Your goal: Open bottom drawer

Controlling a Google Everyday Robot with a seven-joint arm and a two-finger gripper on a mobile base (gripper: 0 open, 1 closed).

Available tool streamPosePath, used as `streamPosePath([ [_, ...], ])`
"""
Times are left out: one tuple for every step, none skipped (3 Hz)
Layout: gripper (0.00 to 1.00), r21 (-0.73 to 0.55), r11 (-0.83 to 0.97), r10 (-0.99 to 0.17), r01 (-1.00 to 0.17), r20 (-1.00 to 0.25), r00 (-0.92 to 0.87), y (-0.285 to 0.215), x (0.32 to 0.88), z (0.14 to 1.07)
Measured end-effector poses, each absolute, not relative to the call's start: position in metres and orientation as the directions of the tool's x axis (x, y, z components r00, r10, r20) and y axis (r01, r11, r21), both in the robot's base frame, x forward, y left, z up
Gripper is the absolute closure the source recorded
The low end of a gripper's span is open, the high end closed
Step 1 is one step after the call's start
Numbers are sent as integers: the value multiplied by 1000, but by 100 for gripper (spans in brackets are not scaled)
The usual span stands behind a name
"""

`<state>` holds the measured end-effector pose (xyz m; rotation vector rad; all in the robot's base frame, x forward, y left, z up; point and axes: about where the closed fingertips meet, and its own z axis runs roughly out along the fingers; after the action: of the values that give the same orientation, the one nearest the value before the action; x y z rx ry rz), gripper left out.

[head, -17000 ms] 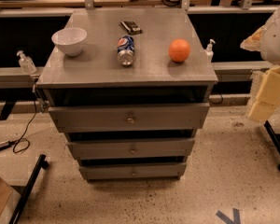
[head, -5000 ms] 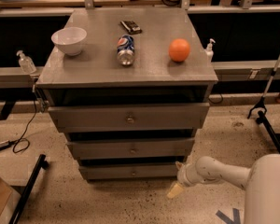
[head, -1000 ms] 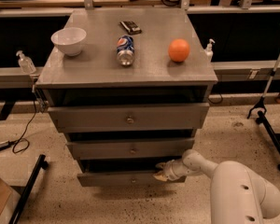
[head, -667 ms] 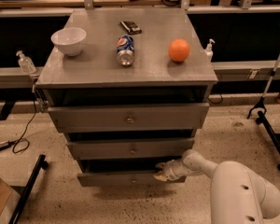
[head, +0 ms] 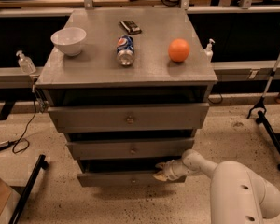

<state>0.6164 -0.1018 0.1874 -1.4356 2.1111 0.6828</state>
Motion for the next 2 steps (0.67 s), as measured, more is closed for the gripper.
streamPosePath([
  [71, 128, 320, -691, -939, -646, -324, -102, 616, 187],
  [48, 128, 320, -691, -939, -646, -324, -102, 616, 187],
])
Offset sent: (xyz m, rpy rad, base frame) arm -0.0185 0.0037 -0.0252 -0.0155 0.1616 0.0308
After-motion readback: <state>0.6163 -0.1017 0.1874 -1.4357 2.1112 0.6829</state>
